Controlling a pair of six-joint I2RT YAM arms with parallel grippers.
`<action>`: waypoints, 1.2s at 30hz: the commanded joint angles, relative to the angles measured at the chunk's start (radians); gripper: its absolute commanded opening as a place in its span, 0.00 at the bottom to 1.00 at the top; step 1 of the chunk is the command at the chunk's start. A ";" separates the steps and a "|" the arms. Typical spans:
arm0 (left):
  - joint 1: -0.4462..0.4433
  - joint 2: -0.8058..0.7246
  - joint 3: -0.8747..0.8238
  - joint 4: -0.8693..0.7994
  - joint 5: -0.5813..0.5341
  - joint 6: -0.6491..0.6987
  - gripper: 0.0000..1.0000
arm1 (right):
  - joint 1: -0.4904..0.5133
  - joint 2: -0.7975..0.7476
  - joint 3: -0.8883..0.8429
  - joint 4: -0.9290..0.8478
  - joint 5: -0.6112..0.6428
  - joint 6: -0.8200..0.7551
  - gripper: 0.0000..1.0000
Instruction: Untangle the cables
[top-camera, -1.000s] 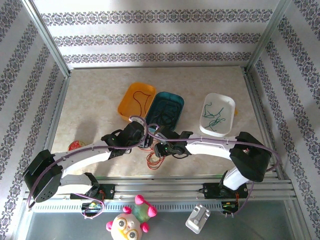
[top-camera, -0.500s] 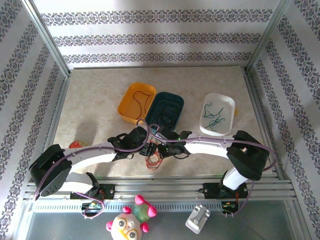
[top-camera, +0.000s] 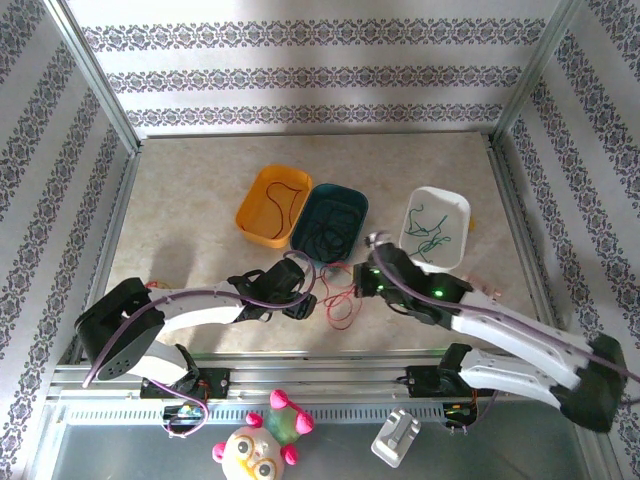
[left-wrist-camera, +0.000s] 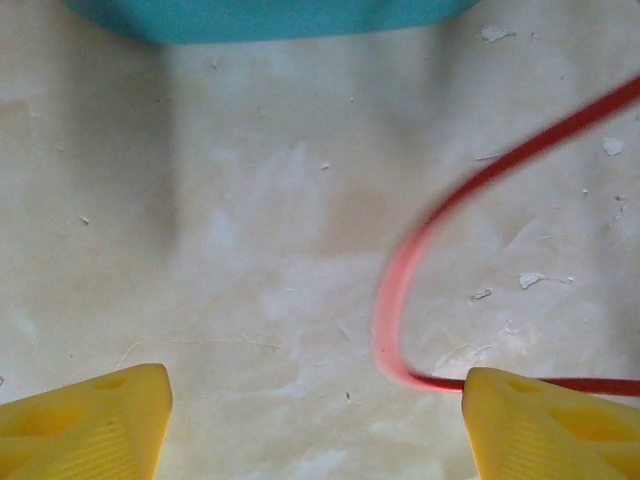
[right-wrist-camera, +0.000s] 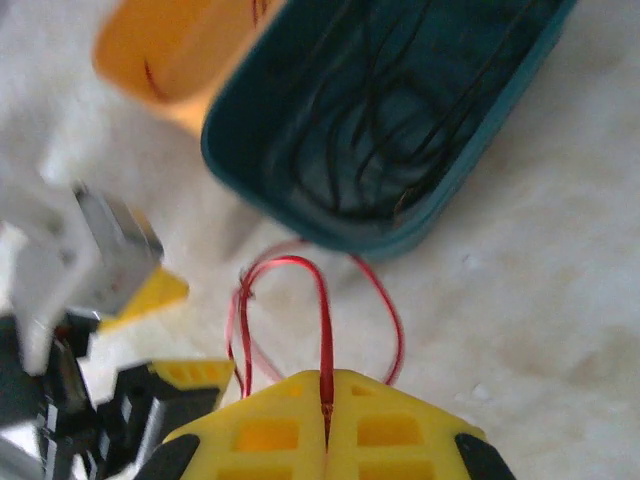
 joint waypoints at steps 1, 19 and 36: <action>-0.017 0.009 -0.006 0.027 -0.018 0.017 0.76 | -0.064 -0.151 -0.020 -0.028 0.078 -0.001 0.00; -0.016 -0.108 -0.090 0.173 0.027 0.032 0.77 | -0.259 -0.130 0.241 0.059 -0.209 -0.123 0.00; -0.009 -0.343 0.030 0.180 0.331 0.148 0.73 | -0.244 -0.207 0.146 0.139 -0.262 0.006 0.00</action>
